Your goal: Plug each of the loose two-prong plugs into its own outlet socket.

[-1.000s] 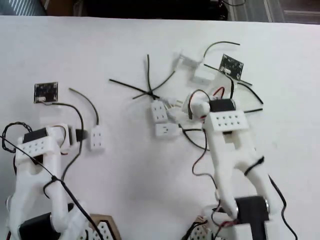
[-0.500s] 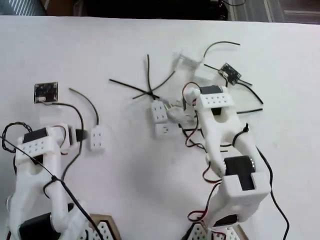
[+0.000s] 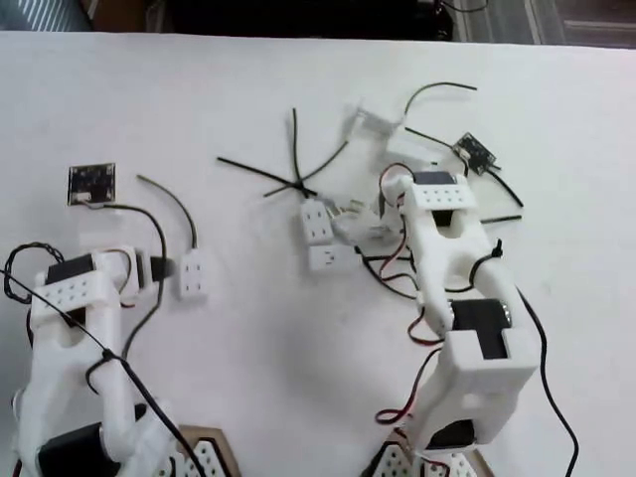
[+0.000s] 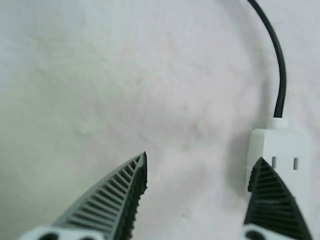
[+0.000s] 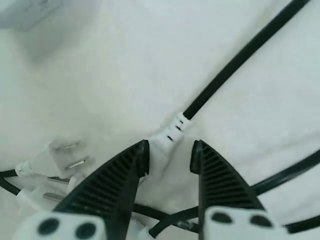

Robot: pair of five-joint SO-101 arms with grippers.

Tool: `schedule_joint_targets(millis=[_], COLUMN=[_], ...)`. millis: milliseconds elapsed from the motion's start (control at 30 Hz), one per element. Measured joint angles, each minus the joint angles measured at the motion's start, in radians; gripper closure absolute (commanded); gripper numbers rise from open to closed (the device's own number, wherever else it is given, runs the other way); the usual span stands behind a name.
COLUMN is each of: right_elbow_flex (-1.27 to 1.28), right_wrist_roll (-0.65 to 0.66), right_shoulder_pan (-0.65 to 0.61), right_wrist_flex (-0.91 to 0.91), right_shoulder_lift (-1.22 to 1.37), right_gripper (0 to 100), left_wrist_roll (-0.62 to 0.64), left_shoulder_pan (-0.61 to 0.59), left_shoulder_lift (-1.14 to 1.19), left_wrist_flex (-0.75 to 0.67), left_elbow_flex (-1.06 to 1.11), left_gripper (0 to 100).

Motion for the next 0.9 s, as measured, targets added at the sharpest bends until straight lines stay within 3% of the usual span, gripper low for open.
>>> schedule_joint_targets(millis=[300, 467, 767, 900], right_elbow_flex=[-0.037, -0.04, -0.052, -0.049], right_wrist_roll=[-0.003, -0.003, -0.003, 0.063], right_shoulder_pan=[-0.005, -0.008, -0.006, -0.015], right_wrist_flex=[-0.046, -0.046, -0.052, 0.014], right_shoulder_lift=[0.057, 0.063, 0.071, 0.012], right_gripper=[84.4, 98.8, 98.1, 98.1], left_wrist_roll=[0.0, 0.0, 0.0, 0.0], left_shoulder_pan=[0.0, 0.0, 0.0, 0.0], left_shoulder_lift=[0.0, 0.0, 0.0, 0.0], left_wrist_flex=[0.0, 0.0, 0.0, 0.0], left_elbow_flex=[0.0, 0.0, 0.002, 0.003], left_gripper=[68, 68, 68, 68])
